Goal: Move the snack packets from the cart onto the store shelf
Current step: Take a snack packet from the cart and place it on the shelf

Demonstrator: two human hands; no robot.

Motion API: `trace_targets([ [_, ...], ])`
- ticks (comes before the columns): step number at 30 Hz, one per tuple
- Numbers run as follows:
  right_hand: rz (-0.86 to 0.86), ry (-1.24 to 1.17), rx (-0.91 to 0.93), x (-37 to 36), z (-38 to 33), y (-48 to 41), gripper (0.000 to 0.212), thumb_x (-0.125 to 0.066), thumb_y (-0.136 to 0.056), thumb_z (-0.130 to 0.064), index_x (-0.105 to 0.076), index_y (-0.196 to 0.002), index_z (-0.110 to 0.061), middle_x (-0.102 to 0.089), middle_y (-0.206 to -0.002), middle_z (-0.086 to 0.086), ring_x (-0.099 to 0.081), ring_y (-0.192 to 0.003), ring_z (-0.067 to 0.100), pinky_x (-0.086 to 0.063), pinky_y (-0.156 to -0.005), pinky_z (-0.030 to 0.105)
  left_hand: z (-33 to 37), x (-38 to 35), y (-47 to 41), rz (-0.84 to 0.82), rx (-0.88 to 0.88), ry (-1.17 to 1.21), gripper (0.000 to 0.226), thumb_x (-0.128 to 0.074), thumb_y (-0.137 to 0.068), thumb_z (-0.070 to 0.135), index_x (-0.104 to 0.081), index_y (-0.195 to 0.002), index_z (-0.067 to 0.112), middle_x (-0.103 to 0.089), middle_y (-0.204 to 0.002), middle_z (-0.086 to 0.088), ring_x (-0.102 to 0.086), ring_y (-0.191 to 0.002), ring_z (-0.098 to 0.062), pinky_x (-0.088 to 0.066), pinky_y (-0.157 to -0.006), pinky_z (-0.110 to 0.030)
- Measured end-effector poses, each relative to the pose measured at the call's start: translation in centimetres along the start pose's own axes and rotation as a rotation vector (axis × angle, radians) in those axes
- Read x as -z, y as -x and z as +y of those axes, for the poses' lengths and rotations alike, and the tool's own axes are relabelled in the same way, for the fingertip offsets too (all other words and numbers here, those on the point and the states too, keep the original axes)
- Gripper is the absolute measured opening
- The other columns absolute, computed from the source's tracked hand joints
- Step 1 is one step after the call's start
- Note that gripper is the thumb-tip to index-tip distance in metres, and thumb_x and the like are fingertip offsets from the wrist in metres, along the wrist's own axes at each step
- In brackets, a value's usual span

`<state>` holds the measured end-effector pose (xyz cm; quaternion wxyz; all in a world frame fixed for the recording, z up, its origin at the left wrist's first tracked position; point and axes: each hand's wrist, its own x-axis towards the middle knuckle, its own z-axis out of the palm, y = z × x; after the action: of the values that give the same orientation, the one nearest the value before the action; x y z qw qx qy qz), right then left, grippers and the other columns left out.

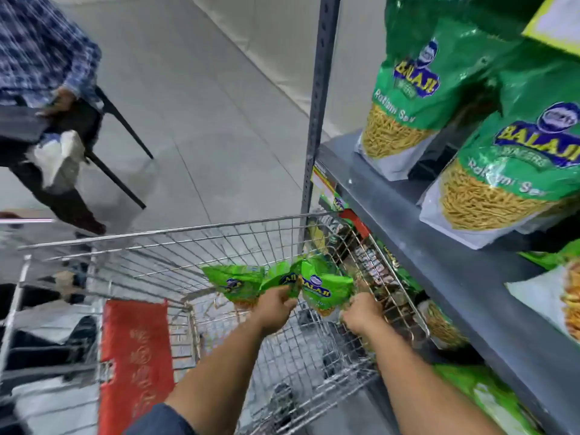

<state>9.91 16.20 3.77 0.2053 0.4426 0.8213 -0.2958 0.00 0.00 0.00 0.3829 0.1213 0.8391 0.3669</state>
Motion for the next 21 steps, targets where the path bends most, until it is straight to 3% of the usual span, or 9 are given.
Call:
trace_targets([
  [2,-0.059,-0.047,-0.015,-0.4,0.1,-1.2,0.033,-0.065,-0.082,-0.021,-0.064,-0.110,-0.005,-0.066,-0.115,0.014,-0.062,-0.104,0.030,-0.045,-0.078,0.027,0.2,-1.0,-2.8,-0.004,0.010,0.109,0.046,-0.059,-0.091,0.023,-0.049,-0.135,0.015,-0.060,-0.133,-0.005,-0.059,-0.114,-0.020,-0.044,-0.102,-0.033],
  [4,-0.095,-0.158,-0.042,-0.7,0.2,-2.2,0.031,-0.066,-0.083,-0.020,-0.063,-0.110,-0.006,-0.067,-0.111,0.014,-0.062,-0.095,0.028,-0.043,-0.073,0.025,-0.6,-2.1,-6.1,-0.027,0.028,0.175,0.045,-0.062,-0.087,0.025,-0.051,-0.130,0.016,-0.062,-0.132,-0.008,-0.061,-0.115,-0.021,-0.048,-0.104,-0.042],
  [6,-0.082,-0.257,-0.061,-1.2,0.2,-3.3,0.030,-0.067,-0.083,-0.019,-0.061,-0.109,-0.006,-0.067,-0.104,0.013,-0.058,-0.085,0.023,-0.041,-0.066,0.023,-0.2,-2.5,-7.9,-0.038,0.047,0.231,0.032,-0.061,-0.087,0.015,-0.059,-0.118,0.009,-0.070,-0.116,-0.009,-0.065,-0.100,-0.019,-0.054,-0.089,-0.037],
  [9,-0.057,-0.328,-0.077,-1.5,-0.2,-4.4,0.030,-0.067,-0.083,-0.020,-0.060,-0.108,-0.004,-0.064,-0.098,0.011,-0.057,-0.082,0.023,-0.039,-0.056,0.023,1.9,-2.1,-7.8,-0.065,0.019,0.261,0.017,-0.059,-0.089,0.006,-0.066,-0.103,0.003,-0.071,-0.098,-0.014,-0.057,-0.072,-0.017,-0.047,-0.059,-0.024],
  [12,-0.028,-0.353,-0.103,-2.1,-0.5,-5.3,0.031,-0.069,-0.082,-0.023,-0.062,-0.105,-0.004,-0.066,-0.097,0.012,-0.063,-0.086,0.027,-0.050,-0.068,0.030,2.1,-2.5,-8.3,-0.116,-0.001,0.324,0.019,-0.057,-0.090,0.001,-0.065,-0.106,-0.004,-0.071,-0.102,-0.012,-0.064,-0.087,-0.019,-0.054,-0.079,-0.028],
  [15,-0.017,-0.429,-0.132,-2.3,-0.6,-5.2,0.022,-0.067,-0.083,-0.018,-0.061,-0.101,-0.006,-0.064,-0.088,0.009,-0.061,-0.076,0.025,-0.046,-0.059,0.027,2.0,-2.8,-8.0,-0.168,-0.053,0.346,0.020,-0.058,-0.089,0.003,-0.067,-0.106,-0.003,-0.073,-0.106,-0.014,-0.066,-0.091,-0.018,-0.053,-0.088,-0.034],
  [17,0.011,-0.467,-0.133,-2.4,-0.4,-5.1,0.023,-0.066,-0.084,-0.015,-0.062,-0.105,-0.005,-0.066,-0.093,0.012,-0.061,-0.079,0.026,-0.046,-0.064,0.027,1.7,-3.0,-7.8,-0.152,-0.055,0.329,0.019,-0.060,-0.089,0.013,-0.068,-0.098,-0.003,-0.073,-0.098,-0.016,-0.062,-0.082,-0.018,-0.053,-0.082,-0.042],
  [19,0.050,-0.498,-0.128,-2.0,-0.4,-4.5,0.023,-0.064,-0.086,-0.014,-0.062,-0.105,-0.003,-0.065,-0.095,0.013,-0.062,-0.084,0.028,-0.048,-0.071,0.031,1.7,-2.8,-7.2,-0.131,-0.068,0.283,0.023,-0.061,-0.089,0.020,-0.065,-0.084,-0.002,-0.064,-0.076,-0.008,-0.052,-0.068,-0.016,-0.046,-0.068,-0.035],
  [21,0.072,-0.515,-0.097,-1.3,-0.3,-3.6,0.022,-0.064,-0.086,-0.014,-0.062,-0.103,-0.001,-0.063,-0.090,0.010,-0.062,-0.081,0.026,-0.049,-0.067,0.028,2.2,-2.3,-6.3,-0.095,-0.107,0.222,0.032,-0.062,-0.090,0.023,-0.056,-0.071,-0.001,-0.045,-0.063,-0.003,-0.038,-0.056,-0.012,-0.033,-0.056,-0.029],
])
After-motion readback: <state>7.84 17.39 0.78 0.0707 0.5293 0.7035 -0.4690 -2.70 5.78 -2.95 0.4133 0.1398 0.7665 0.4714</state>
